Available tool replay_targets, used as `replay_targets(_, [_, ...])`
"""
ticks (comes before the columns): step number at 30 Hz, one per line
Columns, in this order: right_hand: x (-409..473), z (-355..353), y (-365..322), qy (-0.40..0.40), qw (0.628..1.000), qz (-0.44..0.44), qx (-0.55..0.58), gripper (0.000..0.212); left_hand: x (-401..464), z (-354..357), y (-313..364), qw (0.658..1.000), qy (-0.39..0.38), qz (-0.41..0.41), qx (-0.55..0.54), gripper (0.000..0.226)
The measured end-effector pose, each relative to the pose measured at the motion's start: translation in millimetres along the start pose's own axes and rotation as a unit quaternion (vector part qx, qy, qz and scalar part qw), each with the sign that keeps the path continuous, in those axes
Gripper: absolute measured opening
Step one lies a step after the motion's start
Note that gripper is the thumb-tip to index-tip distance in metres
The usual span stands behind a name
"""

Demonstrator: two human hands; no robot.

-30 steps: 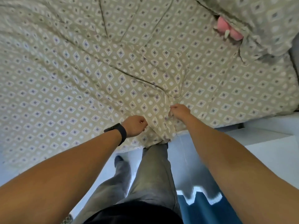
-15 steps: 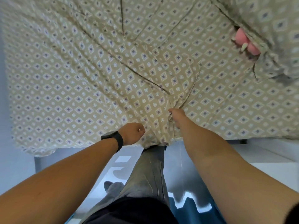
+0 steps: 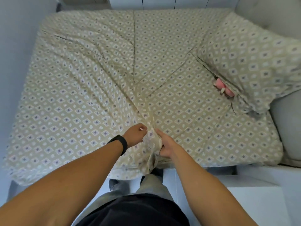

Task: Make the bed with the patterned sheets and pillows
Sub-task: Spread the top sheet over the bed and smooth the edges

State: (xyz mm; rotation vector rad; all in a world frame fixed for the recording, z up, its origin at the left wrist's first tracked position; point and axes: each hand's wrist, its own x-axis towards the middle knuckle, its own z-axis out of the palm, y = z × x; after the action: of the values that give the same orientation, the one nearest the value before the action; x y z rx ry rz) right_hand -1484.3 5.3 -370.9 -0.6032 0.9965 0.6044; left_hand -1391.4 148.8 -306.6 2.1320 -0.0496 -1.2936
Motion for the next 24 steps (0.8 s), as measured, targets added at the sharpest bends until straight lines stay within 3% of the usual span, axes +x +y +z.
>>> replay_targets(3, [-27.9,29.3,13.3,-0.041,0.998,-0.022,0.029,0.036,-16.4,-2.6,-9.2,0.998,-0.006,-0.001,-0.067,0.026])
replay_targets(5, [-38.9,54.6,25.3,0.011,0.993,-0.107,-0.046,0.030,-28.7,-9.0,-19.5,0.993,-0.004,0.003,-0.119,0.024])
replay_targets(6, [-43.4,66.8,33.2,0.053,0.978,-0.160,-0.122,0.027,-33.1,-13.5,-25.7,0.989,0.000,0.002,-0.149,0.023])
replay_targets(8, [-54.6,95.8,53.6,0.132,0.910,-0.266,-0.288,0.025,-43.4,-33.5,-39.2,0.979,0.010,0.005,-0.202,0.028])
replay_targets(10, [-61.8,125.6,78.3,0.134,0.861,-0.316,-0.375,0.024,-55.2,-61.0,-58.6,0.973,0.023,0.003,-0.231,0.032])
replay_targets(11, [-66.7,141.8,90.5,0.123,0.854,-0.326,-0.387,0.023,-62.9,-77.0,-69.4,0.973,0.028,0.001,-0.230,0.027])
replay_targets(13, [-68.4,162.3,107.9,0.112,0.866,-0.323,-0.364,0.020,-72.8,-98.5,-86.3,0.977,0.016,-0.003,-0.215,0.013])
replay_targets(16, [-63.5,200.6,133.1,0.121,0.918,-0.291,-0.241,0.019,-95.9,-124.5,-114.3,0.973,-0.003,0.016,-0.231,0.011])
replay_targets(19, [-41.8,226.3,145.5,0.058,0.982,-0.169,-0.055,0.045,-120.1,-139.0,-136.4,0.964,-0.033,0.039,-0.261,0.015])
replay_targets(22, [-22.1,241.4,154.0,0.036,0.993,-0.109,0.016,0.050,-149.1,-151.3,-162.8,0.962,-0.071,0.057,-0.257,0.019])
replay_targets(24, [-16.0,246.7,151.3,0.007,0.996,-0.078,0.031,0.034,-159.4,-159.6,-177.1,0.956,-0.089,0.064,-0.271,0.020])
